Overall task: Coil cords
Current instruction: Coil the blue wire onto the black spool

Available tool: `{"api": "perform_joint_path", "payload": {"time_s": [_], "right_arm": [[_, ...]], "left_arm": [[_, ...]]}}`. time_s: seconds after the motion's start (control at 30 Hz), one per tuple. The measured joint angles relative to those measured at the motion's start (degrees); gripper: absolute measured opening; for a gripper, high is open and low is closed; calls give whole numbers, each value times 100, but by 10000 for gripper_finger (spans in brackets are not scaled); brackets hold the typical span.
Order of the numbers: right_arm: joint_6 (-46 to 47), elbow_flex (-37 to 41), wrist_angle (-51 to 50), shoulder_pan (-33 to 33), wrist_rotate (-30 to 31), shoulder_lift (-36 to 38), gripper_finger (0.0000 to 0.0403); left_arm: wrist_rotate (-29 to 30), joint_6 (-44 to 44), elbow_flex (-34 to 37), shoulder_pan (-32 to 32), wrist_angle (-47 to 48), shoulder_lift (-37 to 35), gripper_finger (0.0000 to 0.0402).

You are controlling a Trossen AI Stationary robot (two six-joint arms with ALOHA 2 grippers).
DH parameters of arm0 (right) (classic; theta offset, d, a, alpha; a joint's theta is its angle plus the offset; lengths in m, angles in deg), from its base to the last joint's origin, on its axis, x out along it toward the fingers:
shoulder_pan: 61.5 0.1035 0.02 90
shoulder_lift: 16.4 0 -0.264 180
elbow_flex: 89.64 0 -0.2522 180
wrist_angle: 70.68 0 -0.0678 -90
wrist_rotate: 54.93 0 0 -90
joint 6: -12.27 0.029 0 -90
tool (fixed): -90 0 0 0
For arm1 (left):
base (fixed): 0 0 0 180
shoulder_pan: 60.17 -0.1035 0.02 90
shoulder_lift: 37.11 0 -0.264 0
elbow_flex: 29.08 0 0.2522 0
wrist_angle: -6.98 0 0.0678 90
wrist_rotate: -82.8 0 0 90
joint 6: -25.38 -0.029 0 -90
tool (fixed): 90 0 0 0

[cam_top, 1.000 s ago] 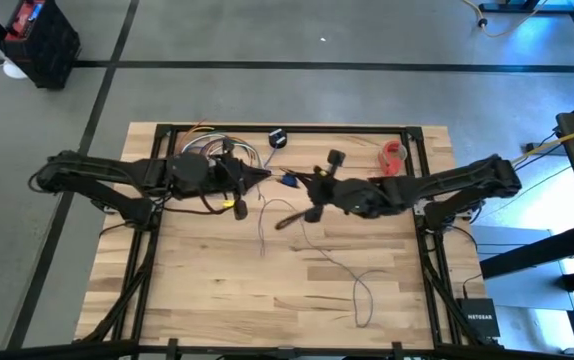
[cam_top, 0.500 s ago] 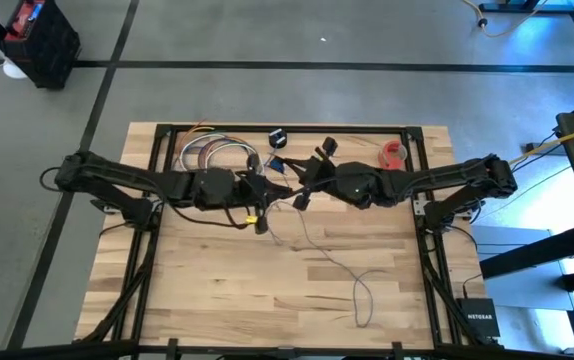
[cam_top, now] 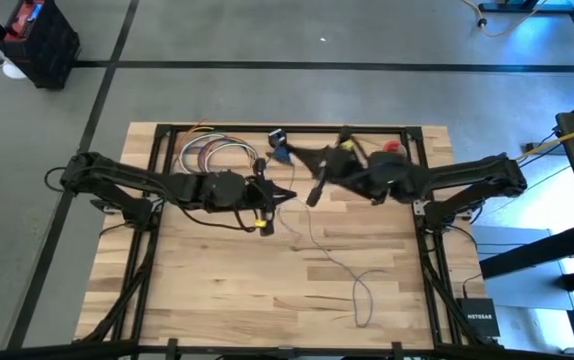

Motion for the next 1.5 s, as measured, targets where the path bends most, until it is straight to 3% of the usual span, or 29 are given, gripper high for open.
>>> {"api": "perform_joint_path", "payload": {"time_s": [0.43,0.87,0.97,1.17,1.5], "right_arm": [[-763,-707,-365,669,294,197,5],[-1117,-1158,-721,1015,702,235,5],[-1062,-1169,-1069,1058,730,263,5],[-932,-1167,-2062,1235,869,278,5],[-432,-1163,-4006,1347,990,220,5]], "left_arm": [[38,-33,39,-60,-2,109,10],[53,18,555,-181,132,116,5],[68,34,562,-235,172,104,3],[657,134,566,-395,833,-162,2],[700,514,566,-848,2228,-1082,1]]}}
